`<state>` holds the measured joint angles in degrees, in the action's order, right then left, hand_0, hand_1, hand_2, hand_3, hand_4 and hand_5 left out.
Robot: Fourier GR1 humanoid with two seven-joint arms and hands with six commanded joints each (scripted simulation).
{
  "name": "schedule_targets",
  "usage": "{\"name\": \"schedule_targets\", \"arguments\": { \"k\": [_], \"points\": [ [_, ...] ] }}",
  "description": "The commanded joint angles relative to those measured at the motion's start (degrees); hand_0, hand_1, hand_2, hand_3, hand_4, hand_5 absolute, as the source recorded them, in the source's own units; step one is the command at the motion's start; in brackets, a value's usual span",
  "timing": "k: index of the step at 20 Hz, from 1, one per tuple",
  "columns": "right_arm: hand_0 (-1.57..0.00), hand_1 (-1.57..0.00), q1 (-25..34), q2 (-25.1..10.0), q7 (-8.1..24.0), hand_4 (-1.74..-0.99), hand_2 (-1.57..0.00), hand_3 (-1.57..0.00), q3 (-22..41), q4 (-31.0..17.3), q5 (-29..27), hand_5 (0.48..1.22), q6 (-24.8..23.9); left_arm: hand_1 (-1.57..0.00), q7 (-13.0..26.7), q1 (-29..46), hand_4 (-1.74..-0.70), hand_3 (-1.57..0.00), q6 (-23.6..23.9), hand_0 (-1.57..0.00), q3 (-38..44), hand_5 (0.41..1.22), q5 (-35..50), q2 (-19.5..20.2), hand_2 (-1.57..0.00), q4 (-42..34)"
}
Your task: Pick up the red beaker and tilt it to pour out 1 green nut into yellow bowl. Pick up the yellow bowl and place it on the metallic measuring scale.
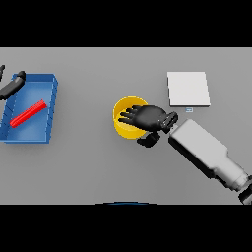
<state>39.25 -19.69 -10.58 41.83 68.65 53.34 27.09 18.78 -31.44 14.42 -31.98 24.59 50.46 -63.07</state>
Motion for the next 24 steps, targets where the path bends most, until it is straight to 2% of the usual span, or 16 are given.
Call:
{"name": "schedule_targets", "arguments": {
  "k": [1, 4, 7, 8, 9, 10, 11, 12, 14, 15, 16, 18, 19, 24],
  "points": [
    [0.0, 0.0, 0.4, 0.3, -0.1, -1.275, 0.0, 0.0, 0.2, -1.0, 0.0, 0.735, 0.4, 0.0, -0.3, 0.2, -0.72, 0.0, 0.1, 0.0, -0.2, 0.684, -0.2, -0.1, 0.0, 0.1],
    [0.0, 0.0, 1.2, 0.9, -0.3, -1.297, 0.0, 0.0, 0.2, -2.3, -0.4, 0.753, 1.3, 0.0, -0.9, 0.3, -0.72, 0.0, -0.1, 0.0, 0.3, 0.688, 0.2, 0.6, 0.0, -0.8],
    [0.0, -0.02, 1.0, 2.5, 2.4, -1.336, -0.02, -0.04, -0.6, -3.6, -1.1, 0.81, 2.1, 0.0, -0.3, 0.3, -0.71, 0.0, 0.4, 0.0, -0.1, 0.686, 0.0, 0.4, 0.0, -1.4],
    [-0.11, -0.1, 1.1, 2.2, 1.8, -1.36, -0.09, -0.1, -0.7, -3.9, -1.3, 0.842, 2.4, 0.0, -0.4, 0.6, -0.71, 0.0, 0.5, 0.0, -0.1, 0.689, 0.0, 0.7, 0.0, -1.9],
    [-0.29, -0.24, 1.0, 2.5, 1.9, -1.387, -0.18, -0.17, -0.5, -3.9, -1.2, 0.873, 2.3, 0.0, -0.3, 0.6, -0.71, 0.0, 0.3, 0.0, 0.0, 0.691, 0.1, 0.8, 0.0, -1.8],
    [-0.54, -0.47, 1.4, 2.1, 1.0, -1.42, -0.31, -0.26, -0.3, -3.9, -0.9, 0.943, 2.3, 0.0, -0.5, 0.7, -0.72, 0.0, 0.5, 0.0, 0.3, 0.692, 0.3, 1.1, 0.0, -1.9],
    [-0.75, -0.69, 1.4, 2.0, 1.1, -1.454, -0.48, -0.35, 0.2, -4.1, -0.4, 0.999, 2.2, 0.0, -0.5, 0.6, -0.72, 0.0, 0.1, 0.0, 0.4, 0.692, 0.4, 0.9, 0.0, -0.9],
    [-0.91, -0.87, 1.5, 1.8, 0.0, -1.512, -0.69, -0.46, 0.0, -4.3, -0.9, 1.043, 2.3, 0.0, -0.2, 0.3, -0.72, 0.0, 0.5, 0.0, 0.3, 0.692, 0.1, 0.8, 0.0, -1.2],
    [-1.15, -1.12, 1.5, 1.4, -1.3, -1.586, -1.01, -0.72, -0.1, -3.5, -1.4, 1.107, 2.3, 0.0, -0.6, 0.3, -0.72, 0.0, 0.0, 0.0, 0.5, 0.696, 0.2, 1.0, 0.0, -0.8],
    [-1.23, -1.21, 1.4, 1.6, -0.8, -1.614, -1.12, -0.83, 0.1, -3.4, -1.3, 1.13, 2.0, 0.0, -0.7, 0.6, -0.72, 0.0, -0.1, 0.0, 0.5, 0.696, 0.5, 1.3, 0.0, -1.4],
    [-1.3, -1.28, 1.3, 1.6, -0.4, -1.64, -1.16, -0.94, 0.5, -3.3, -1.1, 1.148, 1.4, 0.0, -0.6, 0.3, -0.73, 0.0, -0.1, 0.0, 0.3, 0.699, 0.3, 0.8, 0.0, -1.0],
    [-1.4, -1.39, 1.9, 0.8, -2.3, -1.676, -1.22, -1.12, 0.6, -3.8, -1.4, 1.174, 0.8, 0.0, -0.4, -0.2, -0.72, 0.0, -0.3, 0.0, 0.1, 0.694, -0.1, 0.9, 0.0, -0.7],
    [-1.43, -1.42, 1.8, 0.9, -2.2, -1.689, -1.24, -1.18, 0.5, -3.8, -1.4, 1.184, 0.3, 0.0, -0.5, 0.0, -0.72, 0.0, -0.3, 0.0, 0.1, 0.695, -0.1, 0.8, 0.0, -0.6],
    [-1.53, -1.52, 1.4, 0.8, -1.0, -1.724, -1.32, -1.31, -0.9, -2.5, -2.1, 1.209, 0.1, 0.0, 0.1, 0.5, -0.72, 0.0, -0.5, 0.0, -0.1, 0.694, 0.4, 1.1, 0.0, -1.7]
  ]
}}
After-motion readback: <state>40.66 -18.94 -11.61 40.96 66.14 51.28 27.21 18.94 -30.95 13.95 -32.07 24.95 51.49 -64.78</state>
